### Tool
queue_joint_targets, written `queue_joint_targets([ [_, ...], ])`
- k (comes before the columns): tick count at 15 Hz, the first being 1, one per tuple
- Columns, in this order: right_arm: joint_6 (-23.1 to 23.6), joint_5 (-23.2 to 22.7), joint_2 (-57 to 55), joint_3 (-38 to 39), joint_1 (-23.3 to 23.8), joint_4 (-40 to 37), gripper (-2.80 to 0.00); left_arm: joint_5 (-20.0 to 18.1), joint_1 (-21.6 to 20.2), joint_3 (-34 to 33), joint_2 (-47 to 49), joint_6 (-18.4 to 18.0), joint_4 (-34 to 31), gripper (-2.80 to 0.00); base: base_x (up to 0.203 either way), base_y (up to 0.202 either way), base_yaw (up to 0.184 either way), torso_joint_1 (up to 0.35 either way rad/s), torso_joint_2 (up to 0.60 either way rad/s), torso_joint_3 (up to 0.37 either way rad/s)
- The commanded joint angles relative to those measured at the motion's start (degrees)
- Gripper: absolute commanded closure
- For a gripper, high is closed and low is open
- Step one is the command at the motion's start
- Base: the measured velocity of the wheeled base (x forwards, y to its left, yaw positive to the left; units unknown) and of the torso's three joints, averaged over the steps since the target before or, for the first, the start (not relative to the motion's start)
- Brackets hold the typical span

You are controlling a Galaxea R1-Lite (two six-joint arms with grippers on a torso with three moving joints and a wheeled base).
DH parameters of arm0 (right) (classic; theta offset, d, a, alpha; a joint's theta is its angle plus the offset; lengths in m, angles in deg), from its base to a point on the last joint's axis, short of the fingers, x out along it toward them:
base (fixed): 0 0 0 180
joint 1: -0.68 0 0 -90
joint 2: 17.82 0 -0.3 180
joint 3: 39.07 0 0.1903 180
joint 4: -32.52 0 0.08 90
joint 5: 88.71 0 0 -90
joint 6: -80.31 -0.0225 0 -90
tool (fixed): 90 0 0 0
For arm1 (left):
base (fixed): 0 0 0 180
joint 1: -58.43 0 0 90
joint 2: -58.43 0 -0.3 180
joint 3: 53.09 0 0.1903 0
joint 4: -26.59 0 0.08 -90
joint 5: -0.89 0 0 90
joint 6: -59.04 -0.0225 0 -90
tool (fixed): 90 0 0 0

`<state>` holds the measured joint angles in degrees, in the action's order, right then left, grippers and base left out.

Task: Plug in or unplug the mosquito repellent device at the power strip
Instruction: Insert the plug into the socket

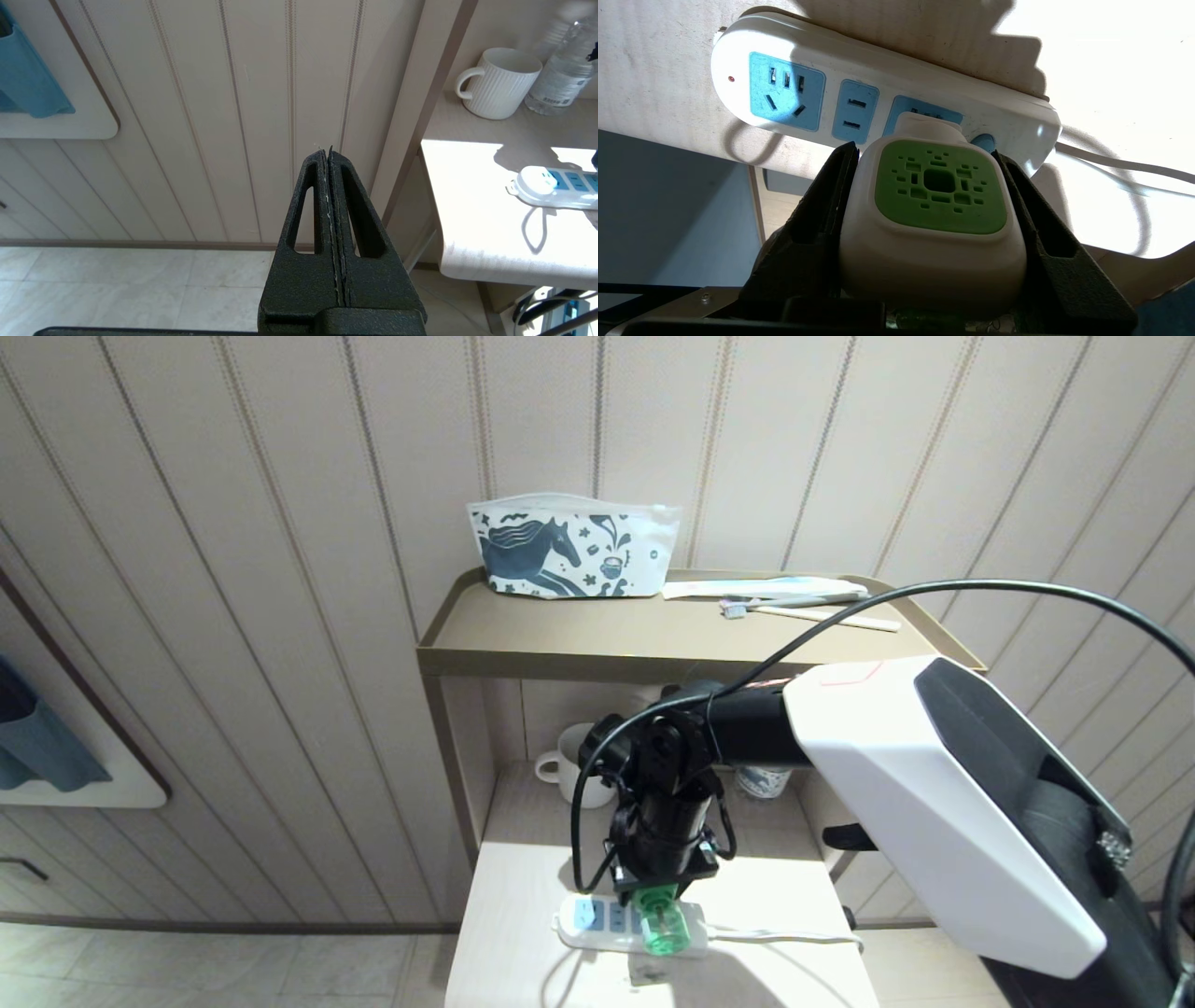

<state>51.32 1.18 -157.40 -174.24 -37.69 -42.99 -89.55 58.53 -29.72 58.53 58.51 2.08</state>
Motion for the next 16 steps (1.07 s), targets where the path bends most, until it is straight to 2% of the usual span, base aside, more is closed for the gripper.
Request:
queue_joint_targets([
  [1, -0.2, -0.1, -0.5, 0.0, -0.1, -0.3, 0.0, 0.0, 0.0, 0.0, 0.1, 0.0, 0.0, 0.0, 0.0, 0.0, 0.0, 0.0, 0.0, 0.0],
  [11, -0.9, 0.0, -0.5, 1.0, -0.1, -0.3, 0.0, 0.0, 0.0, 0.0, 0.1, 0.0, 0.0, 0.0, 0.0, 0.0, 0.0, 0.0, 0.0, 0.0],
  [16, -1.9, 2.2, -2.3, 0.9, -0.4, -0.3, 0.0, 0.0, 0.0, 0.0, 0.1, 0.0, 0.0, 0.0, 0.0, 0.0, 0.0, 0.0, 0.0, 0.0],
])
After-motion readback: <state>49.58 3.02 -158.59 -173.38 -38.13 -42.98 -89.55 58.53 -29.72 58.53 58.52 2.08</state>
